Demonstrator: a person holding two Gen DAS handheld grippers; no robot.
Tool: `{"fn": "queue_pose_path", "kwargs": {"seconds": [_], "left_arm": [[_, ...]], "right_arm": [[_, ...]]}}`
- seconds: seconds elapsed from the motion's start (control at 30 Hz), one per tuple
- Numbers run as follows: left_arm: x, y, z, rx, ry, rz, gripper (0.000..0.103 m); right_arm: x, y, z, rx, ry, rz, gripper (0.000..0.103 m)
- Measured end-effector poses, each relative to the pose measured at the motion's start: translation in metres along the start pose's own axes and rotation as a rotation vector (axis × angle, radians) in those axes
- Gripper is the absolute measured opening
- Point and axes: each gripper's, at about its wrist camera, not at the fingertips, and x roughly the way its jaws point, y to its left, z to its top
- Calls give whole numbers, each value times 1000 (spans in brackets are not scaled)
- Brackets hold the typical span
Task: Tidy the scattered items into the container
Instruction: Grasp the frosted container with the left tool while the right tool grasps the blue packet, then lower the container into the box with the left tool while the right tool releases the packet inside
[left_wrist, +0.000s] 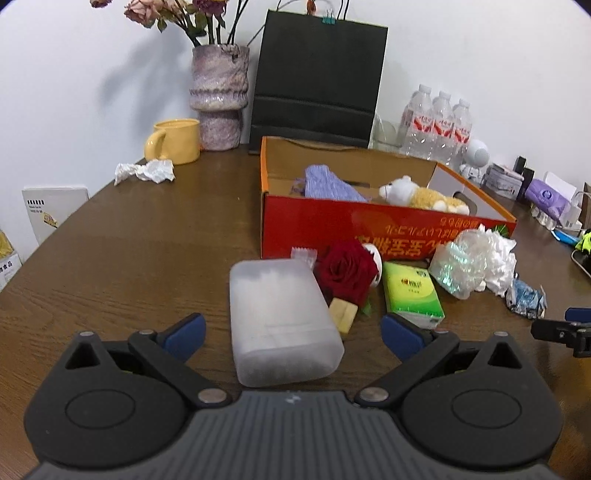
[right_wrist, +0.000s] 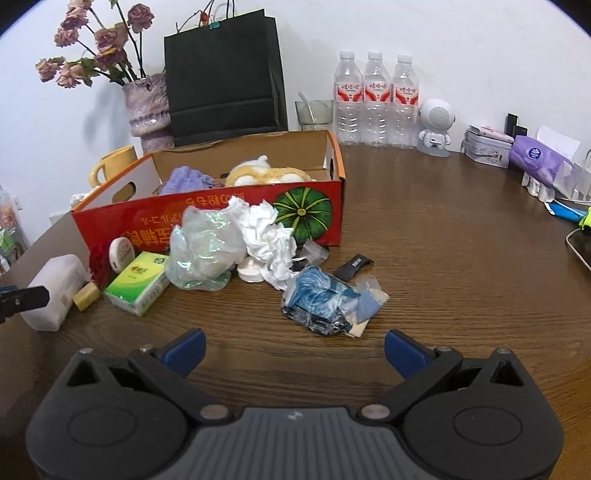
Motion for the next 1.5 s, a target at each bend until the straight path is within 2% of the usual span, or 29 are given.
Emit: {"fn": "queue_pose_path", "kwargs": {"seconds": [0.3, 0.47, 0.53, 0.6, 0.67, 0.73, 0.83, 0.87, 0.9, 1.0, 1.27, 1.5], "left_arm": [[22, -3, 0, -3, 42, 63, 103], [30, 0, 4, -12, 38, 104, 99], [32, 2, 5, -14, 34, 111, 91], [33, 4, 5, -25, 39, 110, 84], [33, 6, 5, -39, 38, 87, 69], [32, 6, 4, -33, 33, 81, 67], [30, 6, 3, -33, 29, 78, 67], [29, 6, 2, -35, 28, 74, 67], [28, 6, 1, -37, 28, 69, 67], [23, 8, -1, -41, 18, 61, 67], [-4, 13, 11, -47, -47, 19, 67], [-19, 9, 61, -11, -147, -41, 67]], "right_arm": [[21, -4, 7, -7, 5, -29, 102], [34, -9, 15, -4, 2, -39, 92], [39, -10, 18, 0, 4, -40, 85], [42, -12, 19, 5, 6, -38, 71], [43, -12, 19, 6, 8, -39, 64], [42, -11, 17, -3, 5, -34, 60], [39, -11, 15, 0, -5, -14, 45], [37, -12, 14, 4, -7, -10, 34], [36, -13, 13, 10, -9, -7, 26], [30, -16, 10, 28, -16, 1, 20], [4, -17, 12, 37, -87, 27, 16], [-12, -12, 56, -8, -178, 90, 16]]}}
